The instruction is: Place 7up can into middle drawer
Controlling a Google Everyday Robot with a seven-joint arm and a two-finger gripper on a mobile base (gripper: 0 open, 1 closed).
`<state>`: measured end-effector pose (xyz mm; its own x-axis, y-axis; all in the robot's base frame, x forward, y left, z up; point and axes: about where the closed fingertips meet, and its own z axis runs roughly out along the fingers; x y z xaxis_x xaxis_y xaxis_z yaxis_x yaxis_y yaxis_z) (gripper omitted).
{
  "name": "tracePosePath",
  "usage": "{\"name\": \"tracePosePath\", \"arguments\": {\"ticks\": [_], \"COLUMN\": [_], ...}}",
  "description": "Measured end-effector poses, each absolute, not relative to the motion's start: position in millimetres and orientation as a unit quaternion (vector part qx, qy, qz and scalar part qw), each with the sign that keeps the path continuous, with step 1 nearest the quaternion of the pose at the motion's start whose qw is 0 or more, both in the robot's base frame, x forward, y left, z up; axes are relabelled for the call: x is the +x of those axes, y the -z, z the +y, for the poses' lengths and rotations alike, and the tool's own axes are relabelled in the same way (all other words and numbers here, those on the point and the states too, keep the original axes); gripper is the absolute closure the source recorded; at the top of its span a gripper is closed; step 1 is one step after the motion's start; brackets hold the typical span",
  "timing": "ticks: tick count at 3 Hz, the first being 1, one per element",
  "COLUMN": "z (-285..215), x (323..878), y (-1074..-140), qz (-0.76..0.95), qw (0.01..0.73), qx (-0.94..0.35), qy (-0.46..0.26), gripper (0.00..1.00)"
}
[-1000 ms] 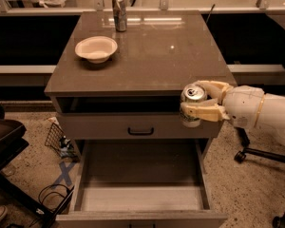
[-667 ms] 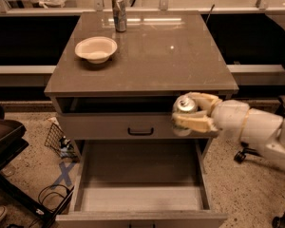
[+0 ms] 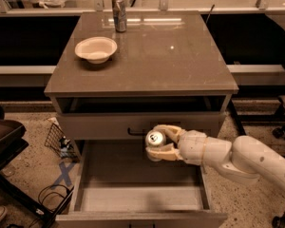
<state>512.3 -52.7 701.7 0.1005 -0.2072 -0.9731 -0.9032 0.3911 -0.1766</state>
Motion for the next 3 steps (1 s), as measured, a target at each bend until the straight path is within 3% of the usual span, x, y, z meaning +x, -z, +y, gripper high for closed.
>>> {"name": "tracePosePath", "arguments": {"ticks": [3], "z": [-40], "x": [510], "y": [-620], "qz": [0.594], "qw": [0.551], "qx": [-0.489], "qy": [-0.323], "gripper": [1.0]}}
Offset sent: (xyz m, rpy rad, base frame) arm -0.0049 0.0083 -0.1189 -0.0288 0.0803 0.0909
